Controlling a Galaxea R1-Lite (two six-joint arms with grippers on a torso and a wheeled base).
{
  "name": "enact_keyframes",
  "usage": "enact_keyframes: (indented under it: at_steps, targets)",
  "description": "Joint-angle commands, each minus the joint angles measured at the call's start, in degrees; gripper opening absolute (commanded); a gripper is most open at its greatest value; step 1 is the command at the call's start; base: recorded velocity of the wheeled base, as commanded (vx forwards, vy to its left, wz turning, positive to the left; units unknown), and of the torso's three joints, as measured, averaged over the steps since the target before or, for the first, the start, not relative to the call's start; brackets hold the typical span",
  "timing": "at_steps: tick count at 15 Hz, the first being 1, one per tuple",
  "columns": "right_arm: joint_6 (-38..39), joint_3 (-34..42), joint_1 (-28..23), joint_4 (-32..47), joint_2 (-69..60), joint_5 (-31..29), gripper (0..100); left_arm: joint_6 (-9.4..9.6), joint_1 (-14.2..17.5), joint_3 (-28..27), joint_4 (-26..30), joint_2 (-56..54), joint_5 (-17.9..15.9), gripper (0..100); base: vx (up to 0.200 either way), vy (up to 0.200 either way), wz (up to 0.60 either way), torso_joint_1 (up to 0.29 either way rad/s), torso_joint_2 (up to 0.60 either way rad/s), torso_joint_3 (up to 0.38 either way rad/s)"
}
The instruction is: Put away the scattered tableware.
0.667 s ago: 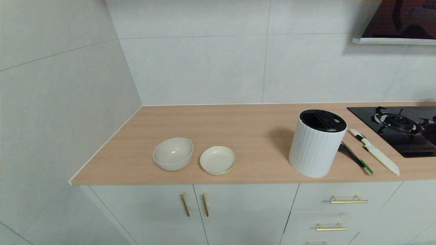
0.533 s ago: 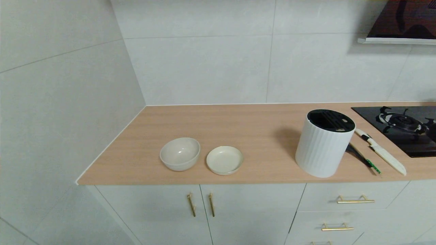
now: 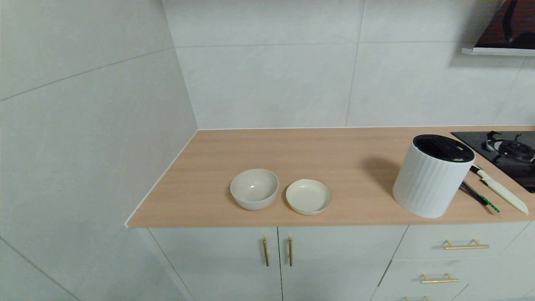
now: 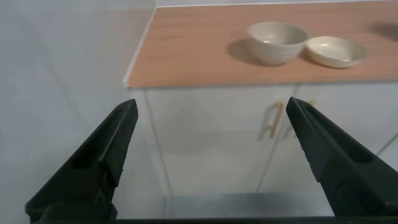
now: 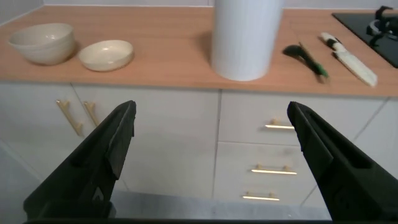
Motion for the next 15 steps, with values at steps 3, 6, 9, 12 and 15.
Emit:
enact_keyframes:
  at_steps: [3,6,9,12,15]
  targets:
    - [0.0,0.0,0.1,0.0,0.0,0.0,100,0.02,0.0,0.0,0.0,0.0,0.0,100,0.0,0.0,0.0,0.0,0.0,0.0]
    - [0.0,0.0,0.1,0.0,0.0,0.0,100,0.02,0.0,0.0,0.0,0.0,0.0,100,0.0,0.0,0.0,0.0,0.0,0.0]
    - [0.0,0.0,0.1,0.0,0.0,0.0,100,0.02,0.0,0.0,0.0,0.0,0.0,100,0.0,0.067,0.0,0.001,0.0,0.001]
    - [0.0,0.0,0.1,0.0,0.0,0.0,100,0.02,0.0,0.0,0.0,0.0,0.0,100,0.0,0.133,0.0,0.002,0.0,-0.002]
    - [0.0,0.0,0.1,0.0,0.0,0.0,100,0.02,0.0,0.0,0.0,0.0,0.0,100,0.0,0.0,0.0,0.0,0.0,0.0]
